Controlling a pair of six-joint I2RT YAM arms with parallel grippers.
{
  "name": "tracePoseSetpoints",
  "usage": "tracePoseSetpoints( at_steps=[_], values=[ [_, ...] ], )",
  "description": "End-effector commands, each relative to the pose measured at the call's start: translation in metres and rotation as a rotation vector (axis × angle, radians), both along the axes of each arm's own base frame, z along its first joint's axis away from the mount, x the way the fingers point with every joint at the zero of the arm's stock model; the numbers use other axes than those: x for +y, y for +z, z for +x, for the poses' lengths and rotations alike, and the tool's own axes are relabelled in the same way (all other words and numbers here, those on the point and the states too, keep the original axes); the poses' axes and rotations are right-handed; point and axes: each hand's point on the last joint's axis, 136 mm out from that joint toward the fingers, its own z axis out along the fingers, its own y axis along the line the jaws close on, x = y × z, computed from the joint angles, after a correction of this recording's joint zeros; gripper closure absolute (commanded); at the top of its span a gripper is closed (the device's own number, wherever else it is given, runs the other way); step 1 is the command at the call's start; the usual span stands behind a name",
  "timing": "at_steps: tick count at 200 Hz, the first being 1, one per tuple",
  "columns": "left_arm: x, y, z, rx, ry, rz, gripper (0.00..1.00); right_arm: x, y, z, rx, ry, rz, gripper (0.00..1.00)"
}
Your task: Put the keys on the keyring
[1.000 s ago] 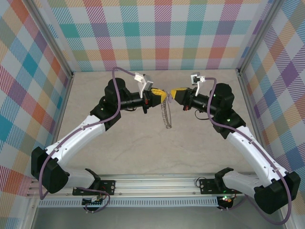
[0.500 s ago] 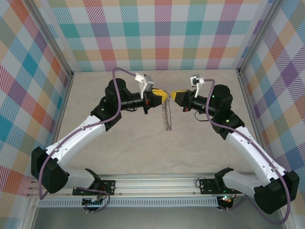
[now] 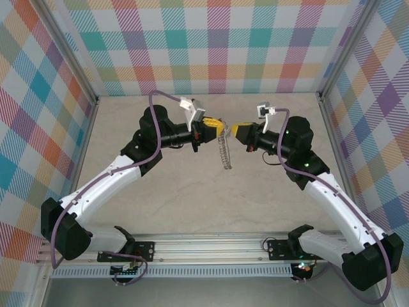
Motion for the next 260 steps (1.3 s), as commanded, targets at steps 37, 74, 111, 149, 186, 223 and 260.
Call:
tracePoseSetpoints(
  at_steps=[37, 74, 111, 149, 186, 223, 260],
  values=[
    [0.004, 0.033, -0.013, -0.088, -0.005, -0.076, 1.0, -0.002, 0.016, -0.009, -0.046, 0.011, 0.028, 1.0],
    [0.004, 0.031, -0.012, -0.084, -0.002, -0.073, 1.0, -0.005, 0.035, -0.019, -0.083, 0.021, 0.046, 1.0],
    [0.004, 0.031, -0.011, -0.082, 0.0, -0.072, 1.0, -0.003, 0.048, -0.025, -0.102, 0.049, 0.071, 1.0],
    [0.003, 0.03, -0.01, -0.078, -0.003, -0.073, 1.0, 0.0, 0.057, -0.025, -0.115, 0.068, 0.094, 1.0],
    [0.003, 0.03, -0.01, -0.074, -0.003, -0.074, 1.0, 0.004, 0.06, -0.02, -0.117, 0.078, 0.103, 1.0],
    [0.002, 0.031, -0.01, -0.076, -0.004, -0.077, 1.0, 0.009, 0.059, -0.014, -0.109, 0.084, 0.104, 1.0],
    [0.002, 0.031, -0.01, -0.073, -0.007, -0.077, 1.0, 0.01, 0.056, -0.01, -0.106, 0.076, 0.1, 1.0]
  ],
)
